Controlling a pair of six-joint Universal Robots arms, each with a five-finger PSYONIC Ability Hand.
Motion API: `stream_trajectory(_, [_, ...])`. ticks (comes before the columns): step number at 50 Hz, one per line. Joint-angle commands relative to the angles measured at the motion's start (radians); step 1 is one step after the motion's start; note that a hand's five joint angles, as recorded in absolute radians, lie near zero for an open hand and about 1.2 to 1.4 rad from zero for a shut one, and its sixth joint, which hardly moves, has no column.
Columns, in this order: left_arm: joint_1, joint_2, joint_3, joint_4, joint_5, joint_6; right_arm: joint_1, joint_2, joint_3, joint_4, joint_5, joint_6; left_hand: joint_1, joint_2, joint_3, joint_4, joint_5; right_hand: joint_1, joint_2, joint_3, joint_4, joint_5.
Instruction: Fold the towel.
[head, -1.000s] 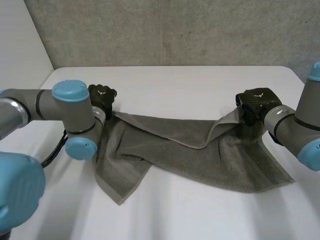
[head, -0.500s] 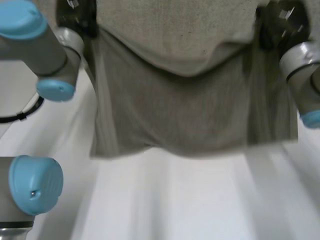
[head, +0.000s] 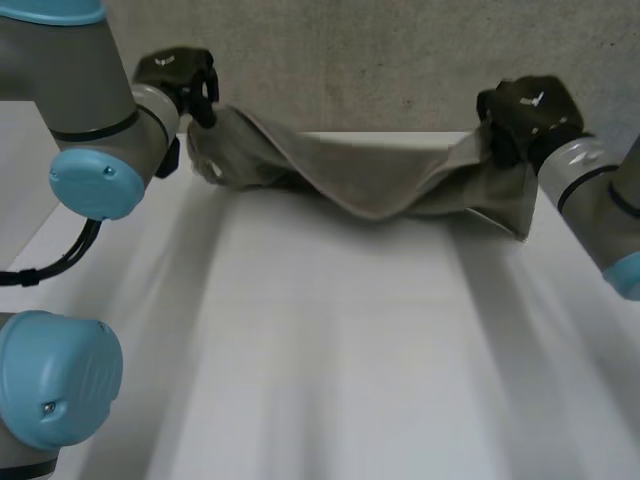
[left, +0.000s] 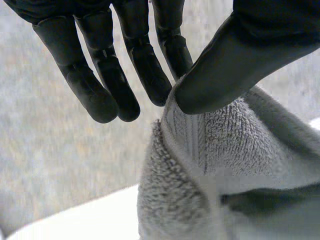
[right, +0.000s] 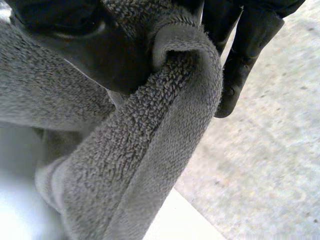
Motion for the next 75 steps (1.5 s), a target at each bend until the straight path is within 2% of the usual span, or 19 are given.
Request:
stream_trajectory(1, [-0.044,0.105,-0.240,-0.042,-0.113,0.001,0.014,0.006,0.023,-0.007,0.006,-0.021,-0.057,-0.116,-0.148,-0.120,-0.261,0.069,0.094,0.057,0.054,0.067])
stream_trajectory(7, [-0.081,0.131,-0.326,-0.085,-0.168,0.003,0.014,0.009,0.023,-0.007,0.007,-0.023,-0.057,-0.116,-0.148,-0.120,-0.261,0.069,0.094,0.057,0.054,0.067])
stream_trajectory(20, [-0.070,0.191,-0.558,-0.020,-0.176,0.004,0.003,0.002,0.055,0.079,0.010,-0.023,-0.057,-0.116,-0.148,-0.120,-0.261,0.069,0.094,0.057,0.054,0.067])
stream_trajectory(28, [-0.053,0.349,-0.903,0.219,-0.176,0.070,0.001,0.006,0.074,0.162,0.023,-0.026,-0.057,-0.116,-0.148,-0.120,-0.261,0.069,0.094,0.057,0.054,0.067])
stream_trajectory(33, [-0.060,0.522,-1.262,0.498,-0.168,0.147,0.003,0.003,0.130,0.168,0.024,-0.028,-0.057,-0.116,-0.148,-0.120,-0.261,0.069,0.094,0.057,0.054,0.067])
stream_trajectory(39, [-0.058,0.617,-1.518,0.685,-0.165,0.182,0.001,-0.017,0.210,0.171,0.021,-0.029,-0.057,-0.116,-0.148,-0.120,-0.261,0.069,0.094,0.057,0.054,0.067])
stream_trajectory(42, [-0.053,0.689,-1.731,0.835,-0.165,0.258,-0.003,-0.095,0.305,0.173,0.010,-0.032,-0.057,-0.116,-0.148,-0.120,-0.261,0.069,0.094,0.057,0.054,0.067])
stream_trajectory(51, [-0.012,0.841,-1.975,0.997,-0.162,0.398,-0.072,-0.293,0.436,0.188,-0.005,-0.034,-0.057,-0.116,-0.148,-0.120,-0.261,0.069,0.094,0.057,0.054,0.067])
stream_trajectory(54, [0.008,0.929,-2.041,1.018,-0.135,0.409,-0.126,-0.368,0.471,0.240,-0.043,-0.038,-0.057,-0.116,-0.148,-0.120,-0.261,0.069,0.094,0.057,0.054,0.067])
stream_trajectory(56, [0.028,1.026,-2.091,1.020,-0.069,0.411,-0.188,-0.423,0.488,0.298,-0.112,-0.035,-0.057,-0.116,-0.148,-0.120,-0.261,0.069,0.094,0.057,0.054,0.067])
stream_trajectory(57, [0.028,1.027,-2.092,1.020,-0.069,0.411,-0.189,-0.423,0.488,0.298,-0.112,-0.035,-0.057,-0.116,-0.148,-0.120,-0.261,0.069,0.094,0.057,0.054,0.067])
stream_trajectory(59, [0.063,1.135,-2.139,1.020,-0.012,0.412,-0.256,-0.490,0.492,0.358,-0.190,-0.032,-0.057,-0.116,-0.148,-0.120,-0.261,0.069,0.094,0.057,0.054,0.067])
stream_trajectory(60, [0.063,1.136,-2.139,1.020,-0.012,0.412,-0.256,-0.491,0.492,0.358,-0.191,-0.032,-0.057,-0.116,-0.148,-0.120,-0.261,0.069,0.094,0.057,0.054,0.067])
stream_trajectory(62, [0.103,1.230,-2.179,1.020,0.029,0.412,-0.319,-0.555,0.489,0.413,-0.272,-0.034,-0.057,-0.116,-0.148,-0.120,-0.261,0.069,0.094,0.057,0.054,0.067])
stream_trajectory(64, [0.115,1.264,-2.197,1.020,0.048,0.411,-0.351,-0.572,0.488,0.432,-0.311,-0.035,-0.057,-0.116,-0.148,-0.120,-0.261,0.069,0.094,0.057,0.054,0.067])
stream_trajectory(67, [0.123,1.297,-2.230,1.018,0.083,0.409,-0.406,-0.580,0.488,0.450,-0.367,-0.041,-0.057,-0.116,-0.148,-0.120,-0.261,0.069,0.094,0.057,0.054,0.067])
stream_trajectory(71, [0.121,1.286,-2.259,1.023,0.106,0.408,-0.430,-0.566,0.500,0.462,-0.387,-0.046,-0.057,-0.116,-0.148,-0.120,-0.261,0.069,0.094,0.057,0.054,0.067])
stream_trajectory(73, [0.115,1.269,-2.267,1.027,0.109,0.408,-0.433,-0.549,0.517,0.464,-0.395,-0.051,-0.057,-0.116,-0.148,-0.120,-0.261,0.069,0.094,0.057,0.054,0.067])
stream_trajectory(75, [0.103,1.179,-2.264,1.049,0.109,0.412,-0.428,-0.480,0.541,0.461,-0.387,-0.081,-0.057,-0.116,-0.148,-0.120,-0.261,0.069,0.094,0.057,0.054,0.067])
